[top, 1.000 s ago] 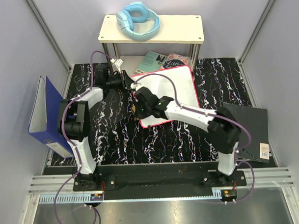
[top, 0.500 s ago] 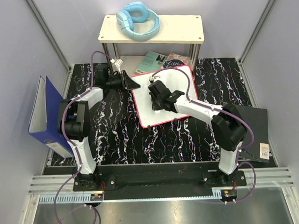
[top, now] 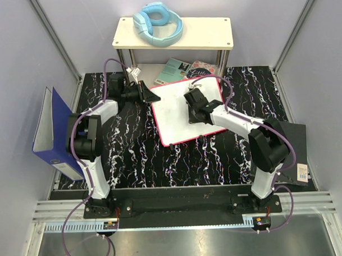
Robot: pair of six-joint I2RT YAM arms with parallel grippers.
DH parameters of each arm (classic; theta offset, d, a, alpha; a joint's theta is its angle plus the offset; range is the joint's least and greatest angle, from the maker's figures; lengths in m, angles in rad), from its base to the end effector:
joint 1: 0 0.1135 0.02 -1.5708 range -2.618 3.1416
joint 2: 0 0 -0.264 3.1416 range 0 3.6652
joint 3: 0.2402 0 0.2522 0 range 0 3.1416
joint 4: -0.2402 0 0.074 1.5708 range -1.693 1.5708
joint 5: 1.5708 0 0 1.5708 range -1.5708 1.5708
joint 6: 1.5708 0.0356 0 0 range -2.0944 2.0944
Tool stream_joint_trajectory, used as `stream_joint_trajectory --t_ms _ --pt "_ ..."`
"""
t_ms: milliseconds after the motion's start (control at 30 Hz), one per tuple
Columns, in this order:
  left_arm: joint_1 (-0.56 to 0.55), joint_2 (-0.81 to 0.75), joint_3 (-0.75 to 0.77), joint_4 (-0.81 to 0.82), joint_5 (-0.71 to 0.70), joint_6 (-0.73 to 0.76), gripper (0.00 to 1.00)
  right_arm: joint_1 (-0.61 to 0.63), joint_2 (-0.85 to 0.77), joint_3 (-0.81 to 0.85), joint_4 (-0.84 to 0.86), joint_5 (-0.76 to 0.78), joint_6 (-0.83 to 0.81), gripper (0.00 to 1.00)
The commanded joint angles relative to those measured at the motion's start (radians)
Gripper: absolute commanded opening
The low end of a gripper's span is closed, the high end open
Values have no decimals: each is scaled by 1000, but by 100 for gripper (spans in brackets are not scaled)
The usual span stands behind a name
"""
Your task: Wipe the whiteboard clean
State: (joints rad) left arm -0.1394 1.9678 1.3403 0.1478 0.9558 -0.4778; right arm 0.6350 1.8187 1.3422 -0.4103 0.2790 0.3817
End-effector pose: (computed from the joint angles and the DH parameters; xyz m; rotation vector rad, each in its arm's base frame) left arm 0.4312 -0.0899 0.2181 0.2824 2.0726 -1.3526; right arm 0.3265 0.2284 0.2265 -0.1851 2.4080 0.1221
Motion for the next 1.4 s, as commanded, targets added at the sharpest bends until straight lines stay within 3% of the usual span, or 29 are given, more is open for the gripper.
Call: stream_joint_trajectory --t_ms 0,667,1000,1200,1367 --pt "-26 20 -13 -70 -42 150 0 -73 10 -78 -67 104 23 0" --pt "-25 17 -13 -62 -37 145 0 -297 -50 -189 -137 97 105 0" --pt "-25 13 -10 -71 -42 151 0 -299 -191 -221 -195 103 111 0" --pt "-23 -17 -1 -145 -81 225 0 -299 -268 -261 -303 89 169 0" --pt "1 -50 13 -257 -170 338 0 -301 -234 -258 -343 77 197 0"
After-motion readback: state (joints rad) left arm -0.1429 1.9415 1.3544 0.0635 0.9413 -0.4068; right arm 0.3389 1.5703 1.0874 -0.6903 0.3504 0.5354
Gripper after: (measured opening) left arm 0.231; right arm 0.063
